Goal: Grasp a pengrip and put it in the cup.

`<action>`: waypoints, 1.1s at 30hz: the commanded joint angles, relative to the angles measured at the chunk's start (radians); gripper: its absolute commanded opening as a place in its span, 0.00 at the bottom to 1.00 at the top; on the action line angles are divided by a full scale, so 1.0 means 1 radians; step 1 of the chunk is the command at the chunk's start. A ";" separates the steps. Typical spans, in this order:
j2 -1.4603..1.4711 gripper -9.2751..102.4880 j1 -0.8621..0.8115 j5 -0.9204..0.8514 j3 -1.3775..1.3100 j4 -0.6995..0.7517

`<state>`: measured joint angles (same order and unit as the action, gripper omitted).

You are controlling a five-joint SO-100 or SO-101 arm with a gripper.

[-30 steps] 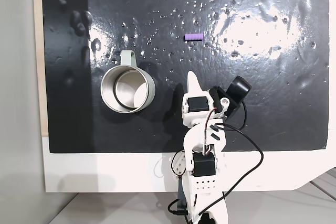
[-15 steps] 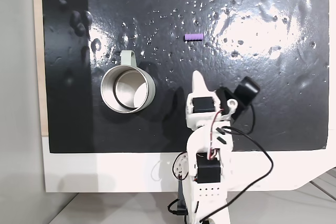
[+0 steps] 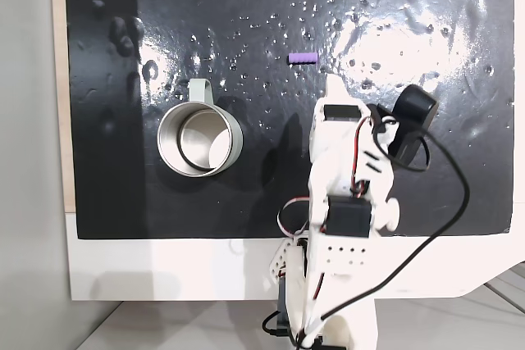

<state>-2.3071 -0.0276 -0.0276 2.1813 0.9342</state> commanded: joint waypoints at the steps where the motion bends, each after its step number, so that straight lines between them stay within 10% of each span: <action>1: 0.147 0.24 -0.009 -0.009 -0.175 0.063; 33: 1.126 0.25 0.084 0.069 -0.821 0.160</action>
<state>-1.1980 0.0353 0.0245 1.4450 1.0784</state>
